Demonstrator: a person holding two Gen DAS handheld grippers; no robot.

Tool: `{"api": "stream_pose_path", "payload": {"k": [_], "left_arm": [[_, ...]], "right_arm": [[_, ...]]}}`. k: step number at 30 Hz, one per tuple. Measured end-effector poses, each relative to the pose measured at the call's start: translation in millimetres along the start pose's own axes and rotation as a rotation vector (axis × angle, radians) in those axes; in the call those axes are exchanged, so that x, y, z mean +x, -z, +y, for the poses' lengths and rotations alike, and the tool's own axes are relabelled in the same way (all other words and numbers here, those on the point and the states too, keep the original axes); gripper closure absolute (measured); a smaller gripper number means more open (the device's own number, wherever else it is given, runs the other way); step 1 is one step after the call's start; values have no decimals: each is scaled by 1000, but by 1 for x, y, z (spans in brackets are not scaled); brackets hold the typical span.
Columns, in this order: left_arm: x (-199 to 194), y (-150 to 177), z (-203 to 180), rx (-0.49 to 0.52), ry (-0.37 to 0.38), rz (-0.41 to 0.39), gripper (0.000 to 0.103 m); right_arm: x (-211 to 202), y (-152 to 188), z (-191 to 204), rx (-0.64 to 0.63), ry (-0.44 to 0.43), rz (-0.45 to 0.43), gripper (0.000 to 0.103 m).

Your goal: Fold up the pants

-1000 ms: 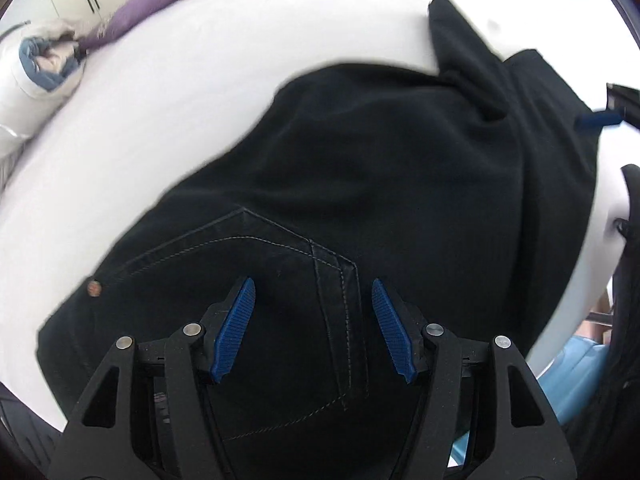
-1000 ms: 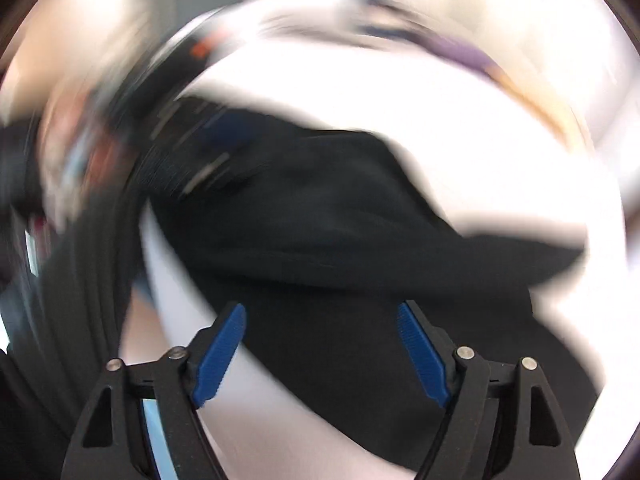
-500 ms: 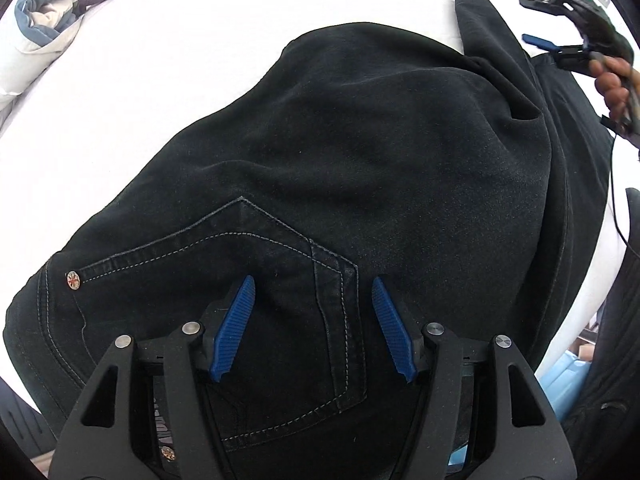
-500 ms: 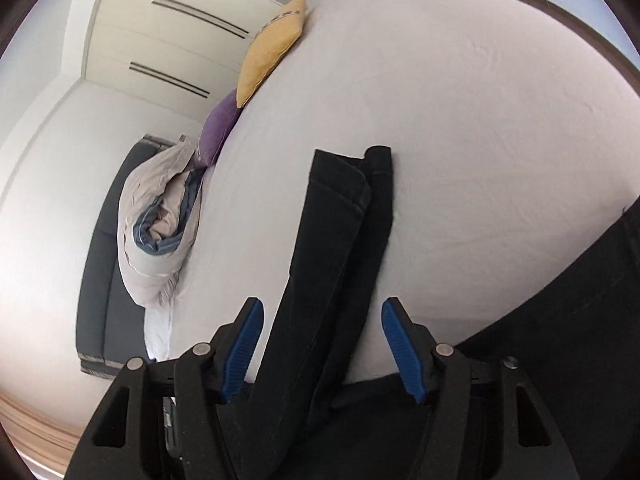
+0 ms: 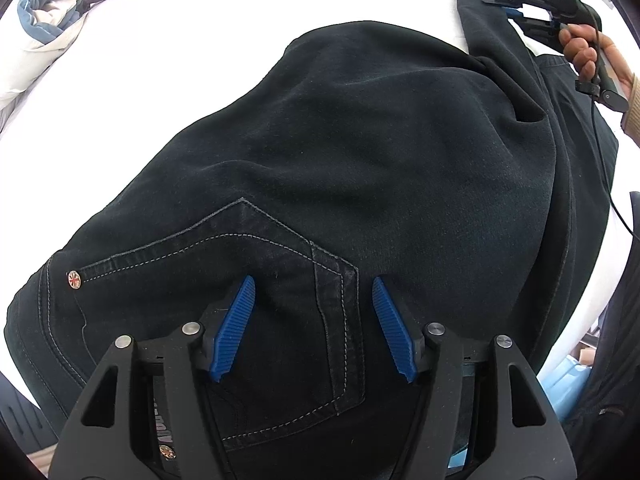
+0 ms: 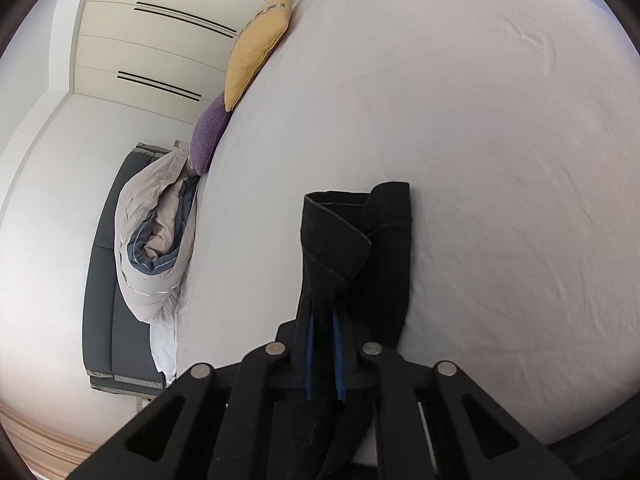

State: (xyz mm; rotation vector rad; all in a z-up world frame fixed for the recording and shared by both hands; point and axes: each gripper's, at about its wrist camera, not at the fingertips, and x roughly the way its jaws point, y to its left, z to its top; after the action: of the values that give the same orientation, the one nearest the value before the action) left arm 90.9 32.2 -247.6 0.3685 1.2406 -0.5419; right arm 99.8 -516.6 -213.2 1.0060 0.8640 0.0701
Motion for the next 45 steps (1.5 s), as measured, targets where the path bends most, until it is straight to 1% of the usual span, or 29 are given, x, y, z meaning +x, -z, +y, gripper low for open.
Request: {"api": "stream_pose_path", "payload": {"k": [2, 6, 9, 11, 12, 14, 15, 16, 17, 18, 19, 20, 22, 24, 25, 28, 30, 32, 33, 35, 36, 37, 38, 39, 44, 45], "left_arm": [[0, 1, -1, -3, -1, -4, 42], [3, 1, -1, -7, 1, -8, 41], [5, 0, -3, -4, -2, -9, 40], [5, -1, -4, -2, -2, -9, 40], [4, -2, -5, -1, -2, -10, 39], [5, -3, -6, 0, -2, -11, 39], [5, -3, -5, 0, -2, -10, 38], [6, -3, -7, 2, -4, -10, 38], [6, -3, -7, 3, -6, -10, 38], [7, -5, -10, 4, -8, -9, 37], [7, -5, -11, 5, -10, -8, 37], [7, -4, -12, 4, -11, -7, 37], [8, -5, -13, 3, -14, -4, 37], [9, -6, -16, 4, -18, 0, 37], [9, -6, -17, 4, -20, 3, 37], [8, -9, -22, 1, -28, 7, 37], [9, -9, -24, -2, -35, 6, 37], [10, -10, -26, -9, -38, 4, 37], [10, -10, -26, -11, -38, 2, 37], [10, -11, -25, -12, -39, 1, 37], [11, -11, -24, -11, -39, 2, 37], [11, -11, -24, -11, -39, 2, 37], [11, -11, -24, -12, -39, 2, 37], [11, -11, -24, -12, -39, 1, 37], [11, -10, -22, -11, -39, 0, 36], [11, -10, -21, -11, -39, 0, 36]], "right_arm": [[-8, 1, 8, -29, 0, -17, 95], [-54, 1, 31, -67, -29, -109, 96], [-105, 11, 55, -116, -50, -179, 96], [-145, 24, 67, -141, -60, -222, 97], [-166, 32, 68, -147, -50, -244, 97], [-200, 46, 58, -122, 0, -282, 96], [-212, 52, 42, -82, 37, -285, 96], [-220, 62, 20, -7, 127, -281, 84], [-225, 71, -2, 55, 249, -270, 69], [-229, 81, -21, 105, 322, -267, 69], [-235, 95, -43, 158, 334, -270, 69], [-241, 109, -62, 204, 312, -274, 69], [-247, 131, -85, 267, 263, -276, 69], [-244, 144, -95, 289, 163, -259, 69], [-241, 148, -98, 303, 127, -246, 69], [-232, 151, -100, 317, 101, -229, 69], [-228, 153, -106, 369, 74, -215, 69], [-219, 156, -107, 428, 48, -220, 69], [-219, 157, -112, 449, 45, -223, 69], [-220, 156, -122, 472, 81, -236, 69], [-220, 156, -129, 492, 74, -242, 69], [-217, 156, -134, 513, 49, -244, 67], [-213, 154, -136, 520, 24, -242, 64], [-210, 152, -137, 517, 8, -239, 64], [-197, 141, -133, 478, -47, -257, 64], [-195, 140, -132, 462, -61, -253, 71]]}}
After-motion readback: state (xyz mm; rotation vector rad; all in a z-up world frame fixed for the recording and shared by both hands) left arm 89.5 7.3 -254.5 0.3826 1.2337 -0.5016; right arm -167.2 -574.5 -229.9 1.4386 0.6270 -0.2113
